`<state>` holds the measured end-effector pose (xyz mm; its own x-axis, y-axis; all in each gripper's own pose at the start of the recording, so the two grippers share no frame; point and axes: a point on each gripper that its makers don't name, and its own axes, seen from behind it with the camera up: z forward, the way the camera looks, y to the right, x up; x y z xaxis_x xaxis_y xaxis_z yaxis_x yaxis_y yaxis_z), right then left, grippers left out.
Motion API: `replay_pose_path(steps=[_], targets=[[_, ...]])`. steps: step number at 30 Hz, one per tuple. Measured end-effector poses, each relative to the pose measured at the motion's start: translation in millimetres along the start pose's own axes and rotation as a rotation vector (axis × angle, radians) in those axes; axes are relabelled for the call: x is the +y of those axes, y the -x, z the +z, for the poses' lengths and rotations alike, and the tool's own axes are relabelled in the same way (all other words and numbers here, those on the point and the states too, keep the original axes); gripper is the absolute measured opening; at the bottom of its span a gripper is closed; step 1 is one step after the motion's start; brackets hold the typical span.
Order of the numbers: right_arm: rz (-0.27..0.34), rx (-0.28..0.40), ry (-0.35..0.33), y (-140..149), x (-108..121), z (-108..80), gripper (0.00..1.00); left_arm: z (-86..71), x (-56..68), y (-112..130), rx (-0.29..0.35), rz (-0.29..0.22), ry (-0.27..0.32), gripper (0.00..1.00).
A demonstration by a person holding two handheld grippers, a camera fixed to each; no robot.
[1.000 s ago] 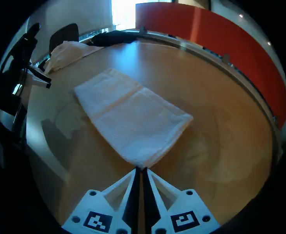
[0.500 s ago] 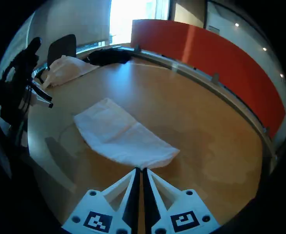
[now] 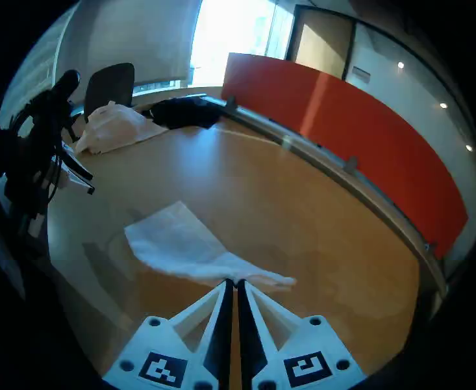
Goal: Fold towel
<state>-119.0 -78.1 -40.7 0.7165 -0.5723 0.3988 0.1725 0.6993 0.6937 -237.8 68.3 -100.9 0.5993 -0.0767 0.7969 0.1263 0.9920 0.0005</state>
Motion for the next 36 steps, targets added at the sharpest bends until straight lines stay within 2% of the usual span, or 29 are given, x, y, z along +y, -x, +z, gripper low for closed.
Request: replay_pose_path(steps=[8,16,22,29,36], targets=[[-0.022,0.000,0.000,-4,2,-2.2,0.05,-0.6,2.3,-1,0.001,0.001,0.000,0.78],[-0.058,0.016,-0.041,-20,-15,13.2,0.05,-3.4,1.7,-4,0.008,-0.003,-0.001,0.78],[-0.091,0.028,-0.097,-36,-41,33.4,0.05,-8.7,-0.9,-8,0.023,-0.012,-0.005,0.78],[-0.101,0.034,-0.181,-50,-83,65.3,0.05,-18.4,-6.8,-13,0.046,-0.029,-0.015,0.78],[-0.108,0.008,-0.270,-47,-126,92.0,0.05,-25.2,-16.3,-9,0.051,-0.051,-0.034,0.78]])
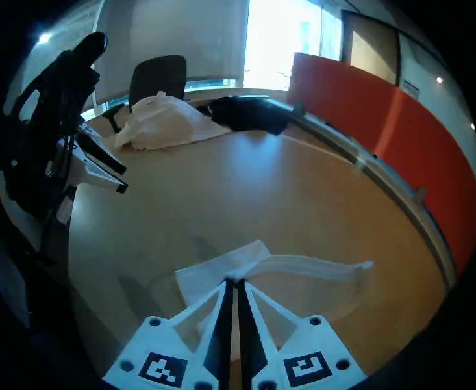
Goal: Fold towel
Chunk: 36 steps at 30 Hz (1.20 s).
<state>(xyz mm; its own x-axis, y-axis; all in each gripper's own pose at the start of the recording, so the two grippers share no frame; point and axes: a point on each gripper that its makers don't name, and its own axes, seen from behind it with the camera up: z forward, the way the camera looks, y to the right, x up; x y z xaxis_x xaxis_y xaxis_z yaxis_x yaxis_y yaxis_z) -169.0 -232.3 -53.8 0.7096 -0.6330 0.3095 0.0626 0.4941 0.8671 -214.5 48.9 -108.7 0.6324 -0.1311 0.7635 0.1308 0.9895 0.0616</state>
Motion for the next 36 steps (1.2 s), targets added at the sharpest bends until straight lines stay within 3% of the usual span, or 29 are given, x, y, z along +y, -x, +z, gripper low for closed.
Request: replay_pose_path(steps=[9,32,34,36], targets=[[0.004,-0.037,-0.056,10,-17,21.5,0.05,-2.9,-7.3,4,0.001,-0.024,-0.012,0.78],[-0.006,-0.015,-0.057,9,-19,5.5,0.05,-2.6,-4.6,1,0.007,-0.016,-0.009,0.78],[-0.006,-0.018,-0.050,10,-18,5.4,0.11,-3.0,-4.5,1,0.006,-0.016,-0.009,0.78],[-0.004,-0.021,-0.043,12,-17,4.9,0.30,-3.1,-4.5,1,0.005,-0.016,-0.009,0.78]])
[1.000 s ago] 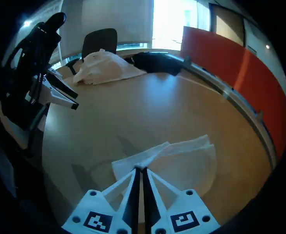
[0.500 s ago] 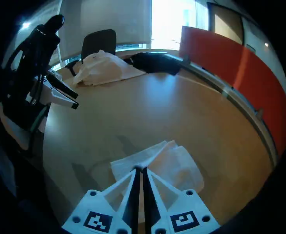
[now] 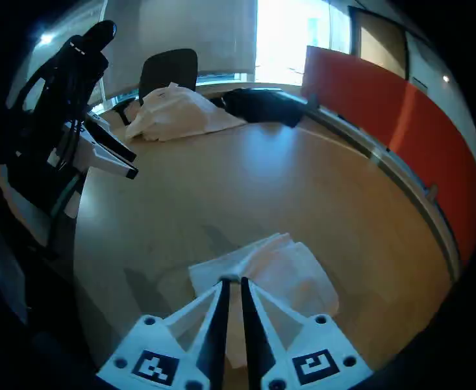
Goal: Fold towel
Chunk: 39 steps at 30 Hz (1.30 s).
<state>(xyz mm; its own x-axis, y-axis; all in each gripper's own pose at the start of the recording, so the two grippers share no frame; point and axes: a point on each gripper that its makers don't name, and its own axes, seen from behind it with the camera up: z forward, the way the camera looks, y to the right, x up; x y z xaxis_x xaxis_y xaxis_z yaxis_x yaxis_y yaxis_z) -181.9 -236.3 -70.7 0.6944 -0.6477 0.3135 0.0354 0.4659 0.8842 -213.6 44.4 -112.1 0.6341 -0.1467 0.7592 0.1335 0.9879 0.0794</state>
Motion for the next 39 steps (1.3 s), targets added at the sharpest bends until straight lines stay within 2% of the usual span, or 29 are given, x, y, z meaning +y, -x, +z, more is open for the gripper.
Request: replay_pose_path(steps=[3,7,27,34,39], targets=[[0.005,-0.009,0.006,5,1,-1.4,0.58,0.3,-0.3,0,-0.001,-0.001,0.000,0.78],[0.021,-0.021,0.017,15,3,-4.6,0.68,0.4,-0.6,0,-0.001,-0.002,0.001,0.78],[0.139,-0.160,0.091,106,3,-20.5,0.69,3.3,2.8,0,-0.008,0.001,0.007,0.78],[0.156,-0.185,0.106,121,2,-17.1,0.68,4.2,3.6,-1,-0.009,0.004,0.008,0.78],[0.165,-0.190,0.112,124,1,-14.6,0.61,3.9,4.0,-1,-0.008,0.000,0.008,0.78]])
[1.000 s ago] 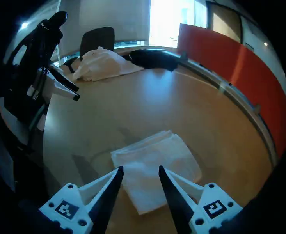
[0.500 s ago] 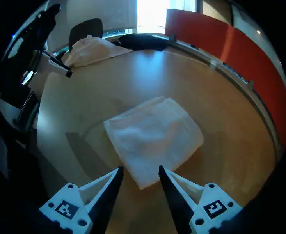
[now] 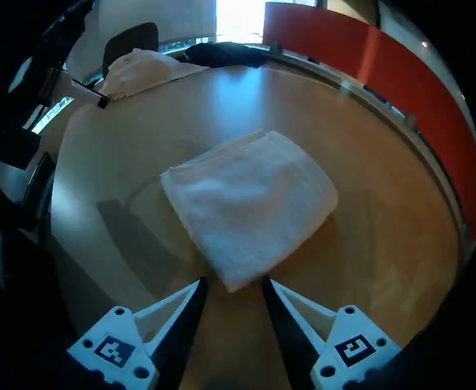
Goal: Fold towel
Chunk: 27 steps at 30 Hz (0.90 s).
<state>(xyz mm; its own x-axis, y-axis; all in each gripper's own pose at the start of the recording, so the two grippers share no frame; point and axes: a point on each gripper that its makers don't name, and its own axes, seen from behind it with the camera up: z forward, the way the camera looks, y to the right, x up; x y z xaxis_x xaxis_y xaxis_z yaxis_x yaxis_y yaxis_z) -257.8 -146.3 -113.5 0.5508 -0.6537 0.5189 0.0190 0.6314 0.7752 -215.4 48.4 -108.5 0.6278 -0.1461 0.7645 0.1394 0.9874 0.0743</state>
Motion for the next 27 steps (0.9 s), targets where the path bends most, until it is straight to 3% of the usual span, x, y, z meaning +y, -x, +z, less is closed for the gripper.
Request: replay_pose_path(steps=[4,9,16,27], targets=[[0.017,0.003,-0.003,0,-1,0.1,0.49,-0.3,-0.2,0,0.000,-0.003,0.000,0.78],[0.045,0.005,0.003,-1,2,-0.2,0.27,-1.0,-0.5,1,-0.003,0.000,-0.002,0.78],[0.073,0.005,0.012,0,4,-1.6,0.06,-1.0,0.1,1,-0.003,0.001,-0.001,0.78],[0.083,0.070,0.027,-24,12,-19.7,0.05,1.4,1.8,0,-0.003,0.010,0.002,0.78]])
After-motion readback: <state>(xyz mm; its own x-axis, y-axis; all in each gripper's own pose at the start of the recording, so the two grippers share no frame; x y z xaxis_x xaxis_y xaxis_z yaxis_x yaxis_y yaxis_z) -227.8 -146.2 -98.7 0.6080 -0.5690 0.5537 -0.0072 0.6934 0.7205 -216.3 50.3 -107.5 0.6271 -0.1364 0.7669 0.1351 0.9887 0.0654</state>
